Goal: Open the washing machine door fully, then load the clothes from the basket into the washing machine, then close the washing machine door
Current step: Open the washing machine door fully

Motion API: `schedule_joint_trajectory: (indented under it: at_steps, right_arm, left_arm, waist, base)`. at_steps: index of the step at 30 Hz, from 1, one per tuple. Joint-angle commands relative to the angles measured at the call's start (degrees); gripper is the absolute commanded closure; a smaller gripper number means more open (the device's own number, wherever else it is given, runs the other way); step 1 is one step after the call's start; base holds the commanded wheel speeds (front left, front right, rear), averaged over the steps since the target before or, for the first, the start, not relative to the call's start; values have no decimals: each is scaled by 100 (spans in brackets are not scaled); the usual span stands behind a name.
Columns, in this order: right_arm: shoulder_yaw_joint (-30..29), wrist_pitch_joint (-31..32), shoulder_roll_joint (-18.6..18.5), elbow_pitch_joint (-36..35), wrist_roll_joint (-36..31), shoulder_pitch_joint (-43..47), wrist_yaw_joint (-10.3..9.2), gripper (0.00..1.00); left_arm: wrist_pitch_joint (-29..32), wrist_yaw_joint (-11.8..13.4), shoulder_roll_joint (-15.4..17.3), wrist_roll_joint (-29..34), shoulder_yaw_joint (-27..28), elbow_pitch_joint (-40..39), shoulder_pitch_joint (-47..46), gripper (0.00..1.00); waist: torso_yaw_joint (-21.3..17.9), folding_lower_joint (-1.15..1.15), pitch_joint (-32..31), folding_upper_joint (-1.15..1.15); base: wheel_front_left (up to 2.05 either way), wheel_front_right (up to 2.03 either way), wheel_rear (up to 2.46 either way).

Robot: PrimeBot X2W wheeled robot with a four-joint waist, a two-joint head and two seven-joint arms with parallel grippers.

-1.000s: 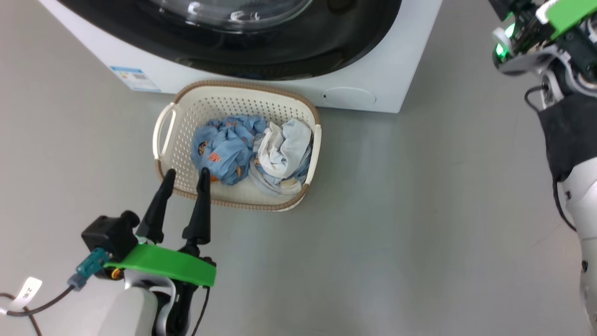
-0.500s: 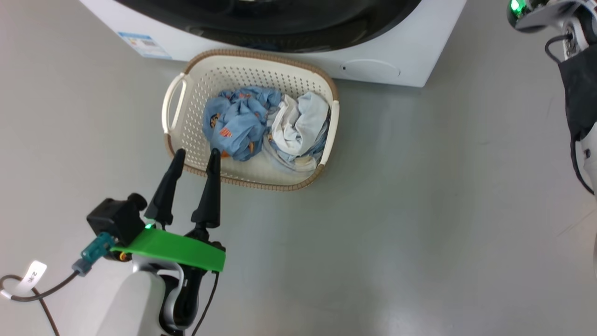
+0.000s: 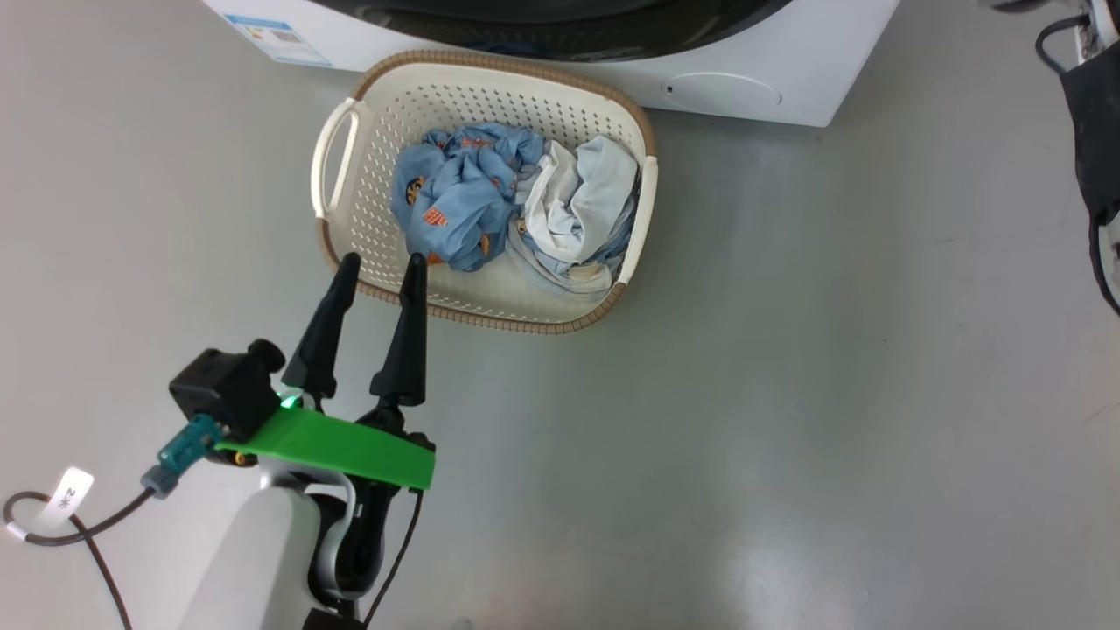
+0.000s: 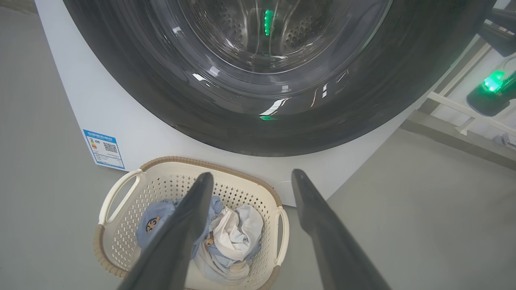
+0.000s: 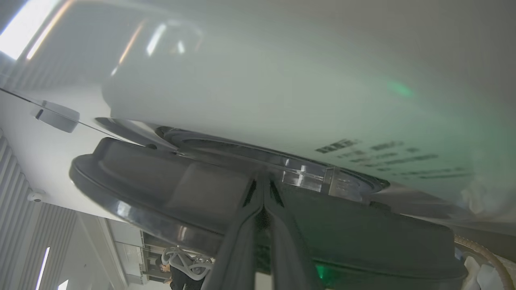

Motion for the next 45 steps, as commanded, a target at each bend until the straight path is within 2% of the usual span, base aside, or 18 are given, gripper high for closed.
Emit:
schedule_joint_trajectory:
  at_steps: [1,14,32,45]
  right_arm:
    - [79,46,138,-134,-57,-121,10,100]
    - [260,185,157,-128,-132,-37,10,100]
    - [576,605,285,-614,-3,982,10,100]
    - [754,854,535,-1146,146,1769,10,100]
  left_arm:
    - [-37,-9,121,-72,160,-146,-77,0]
    - [-37,-9,95,-53,136,-111,-74,0]
    - [-37,-9,152,112,307,-23,264,0]
    - [-37,-9,216,166,393,10,522,0]
  waist:
    - [17,0,18,0]
    - [85,0,-39,0]
    - [-85,0,-569,0]
    - [-175,0,-964,0]
  base:
    - [0,0,0]
    - [0,0,0]
    - [0,0,0]
    - [0,0,0]
